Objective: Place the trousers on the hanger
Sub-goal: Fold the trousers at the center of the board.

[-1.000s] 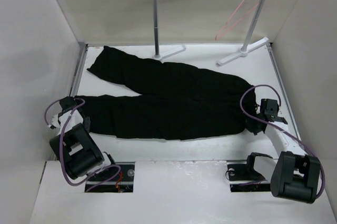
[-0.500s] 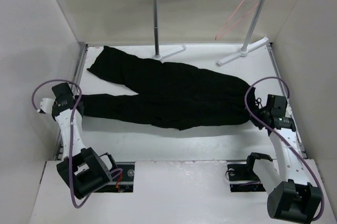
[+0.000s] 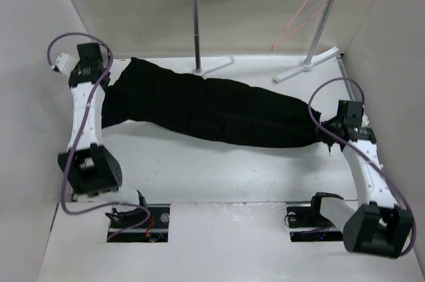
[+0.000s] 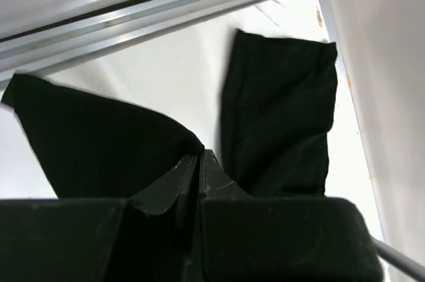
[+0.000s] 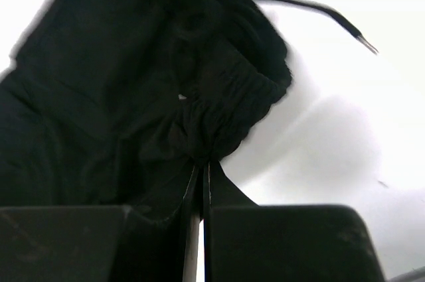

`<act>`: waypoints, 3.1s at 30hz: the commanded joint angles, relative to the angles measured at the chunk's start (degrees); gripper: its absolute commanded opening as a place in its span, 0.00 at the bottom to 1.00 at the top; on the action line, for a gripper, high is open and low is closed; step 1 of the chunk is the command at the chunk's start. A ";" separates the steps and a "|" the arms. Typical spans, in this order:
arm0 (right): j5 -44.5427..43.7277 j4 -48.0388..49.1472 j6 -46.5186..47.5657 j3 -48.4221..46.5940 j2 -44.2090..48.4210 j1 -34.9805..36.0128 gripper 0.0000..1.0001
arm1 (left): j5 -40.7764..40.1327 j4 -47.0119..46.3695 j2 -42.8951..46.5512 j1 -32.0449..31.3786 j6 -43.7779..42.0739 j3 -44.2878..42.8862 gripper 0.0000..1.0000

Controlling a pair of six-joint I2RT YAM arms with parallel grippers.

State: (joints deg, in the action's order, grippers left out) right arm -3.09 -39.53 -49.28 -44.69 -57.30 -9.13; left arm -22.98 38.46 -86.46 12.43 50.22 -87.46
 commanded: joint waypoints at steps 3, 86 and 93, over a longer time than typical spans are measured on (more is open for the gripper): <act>-0.25 7.44 0.85 -14.00 -13.51 -1.12 0.02 | -4.27 -4.36 -18.09 -1.92 -4.42 -19.89 0.00; 1.42 20.46 -5.74 -5.67 -28.83 -6.83 0.08 | 1.10 -7.26 15.86 15.48 -3.89 41.24 0.33; 2.40 13.86 -5.65 7.42 -1.59 -6.31 0.53 | 3.65 -3.03 27.30 1.53 -3.81 34.38 0.58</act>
State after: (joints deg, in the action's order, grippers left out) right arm 0.38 -20.71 -54.78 -40.29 -72.05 -15.44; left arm -19.53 33.47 -62.67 19.73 47.13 -49.19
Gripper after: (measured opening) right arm 0.509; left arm 0.571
